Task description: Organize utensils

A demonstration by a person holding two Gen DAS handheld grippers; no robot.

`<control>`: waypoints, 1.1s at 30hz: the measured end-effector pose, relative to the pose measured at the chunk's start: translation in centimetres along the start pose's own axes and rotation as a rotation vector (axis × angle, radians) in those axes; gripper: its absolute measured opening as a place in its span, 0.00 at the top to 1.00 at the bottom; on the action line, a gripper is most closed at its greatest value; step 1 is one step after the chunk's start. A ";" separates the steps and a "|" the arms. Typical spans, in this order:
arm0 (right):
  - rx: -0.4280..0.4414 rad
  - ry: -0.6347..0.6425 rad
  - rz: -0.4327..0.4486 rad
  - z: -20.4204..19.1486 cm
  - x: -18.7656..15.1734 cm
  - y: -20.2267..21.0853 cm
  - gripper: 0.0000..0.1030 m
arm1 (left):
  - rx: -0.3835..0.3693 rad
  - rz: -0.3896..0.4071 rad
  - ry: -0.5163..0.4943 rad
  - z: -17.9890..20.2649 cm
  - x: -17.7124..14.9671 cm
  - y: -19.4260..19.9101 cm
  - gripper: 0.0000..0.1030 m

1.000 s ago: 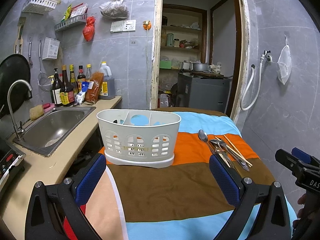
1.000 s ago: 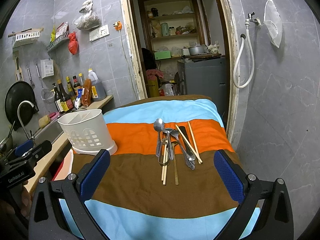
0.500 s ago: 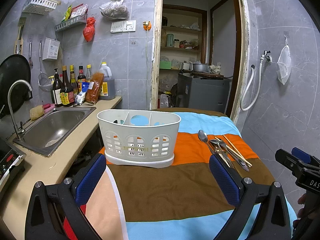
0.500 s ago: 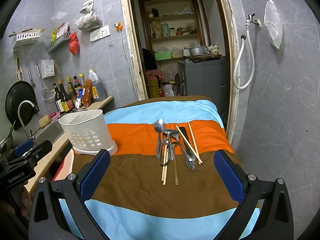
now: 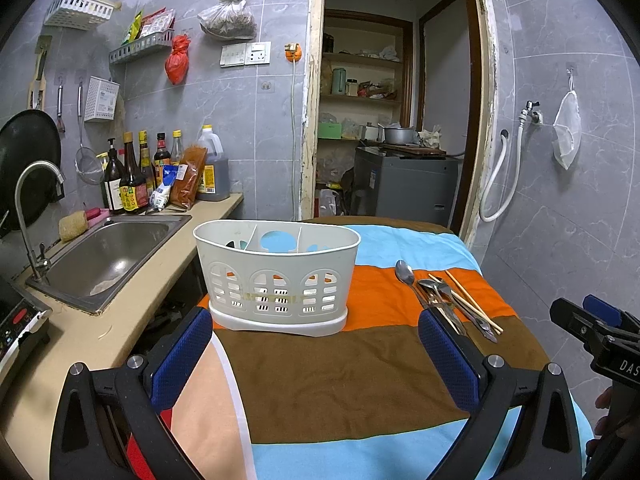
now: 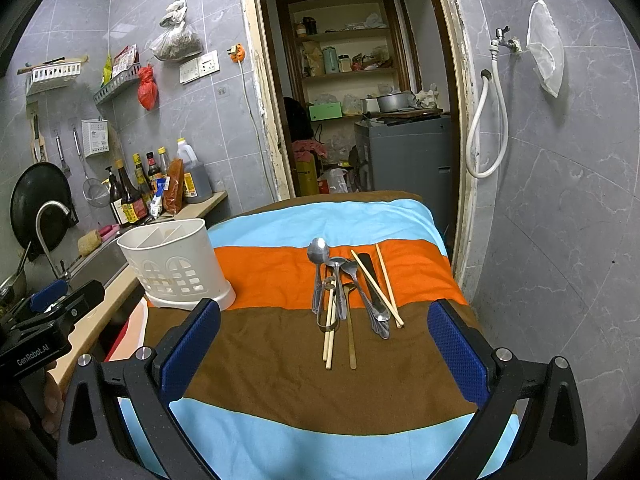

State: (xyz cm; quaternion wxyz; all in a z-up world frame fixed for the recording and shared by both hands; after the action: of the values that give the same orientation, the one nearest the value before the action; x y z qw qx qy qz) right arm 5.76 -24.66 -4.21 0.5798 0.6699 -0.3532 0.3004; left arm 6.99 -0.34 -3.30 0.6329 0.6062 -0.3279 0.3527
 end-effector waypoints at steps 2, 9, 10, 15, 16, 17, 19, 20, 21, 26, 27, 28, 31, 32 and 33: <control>0.000 0.000 -0.001 0.0 0.0 0.0 0.01 | 0.000 0.001 0.000 0.0 0.0 0.0 0.00; 0.000 0.000 -0.002 0.0 0.0 0.0 0.01 | -0.001 0.000 0.000 0.0 0.0 0.0 0.00; 0.000 0.000 -0.003 0.0 0.0 0.0 0.01 | -0.001 -0.001 0.000 0.0 0.0 0.0 0.00; -0.001 -0.001 -0.004 0.1 0.0 0.1 0.01 | -0.002 0.000 0.000 0.1 0.1 0.1 0.00; -0.001 -0.001 -0.003 0.1 0.0 0.2 0.01 | -0.003 0.000 0.000 0.1 0.1 0.1 0.00; -0.001 -0.001 -0.002 0.1 0.0 0.2 0.01 | -0.003 0.000 0.000 0.2 0.1 0.1 0.00; -0.001 -0.001 -0.003 0.1 0.0 0.1 0.01 | -0.001 0.001 -0.001 0.2 0.1 0.1 0.00; -0.002 -0.002 -0.003 0.1 0.0 0.2 0.01 | -0.002 0.001 0.000 0.2 0.1 0.1 0.00; -0.002 -0.002 -0.004 0.1 0.1 0.1 0.01 | -0.002 0.000 0.000 0.1 0.1 0.0 0.00; -0.002 0.000 -0.004 0.2 0.1 0.1 0.01 | -0.001 0.001 0.000 0.1 0.1 0.1 0.00; -0.002 0.000 -0.003 0.1 0.1 0.1 0.01 | -0.001 0.000 0.000 0.1 0.1 0.1 0.00; -0.002 0.000 -0.003 0.2 0.1 0.2 0.01 | -0.001 0.000 -0.001 0.2 0.1 0.1 0.00; -0.003 -0.002 -0.004 0.2 0.2 0.1 0.01 | -0.001 0.000 0.000 0.2 0.1 0.1 0.00; -0.003 -0.003 -0.004 0.2 0.2 0.2 0.01 | -0.003 -0.001 0.001 0.2 0.0 0.0 0.00; -0.004 -0.004 -0.005 0.3 0.2 0.0 0.01 | -0.004 -0.003 0.001 0.3 0.1 0.0 0.00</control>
State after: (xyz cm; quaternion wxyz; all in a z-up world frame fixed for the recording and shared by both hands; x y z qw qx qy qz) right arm 5.87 -25.01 -4.04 0.5812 0.6703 -0.3532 0.2969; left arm 6.98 -0.61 -3.21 0.6348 0.6052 -0.3276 0.3513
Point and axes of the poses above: each gripper's, at about its wrist camera, not at the fingertips, and y roughly against the way its jaws point, z to its right, x to its top, the point moved 8 cm from there along -y, roughly the way its jaws point, and after that the axes turned 6 degrees about -z, right-handed, at the moved point
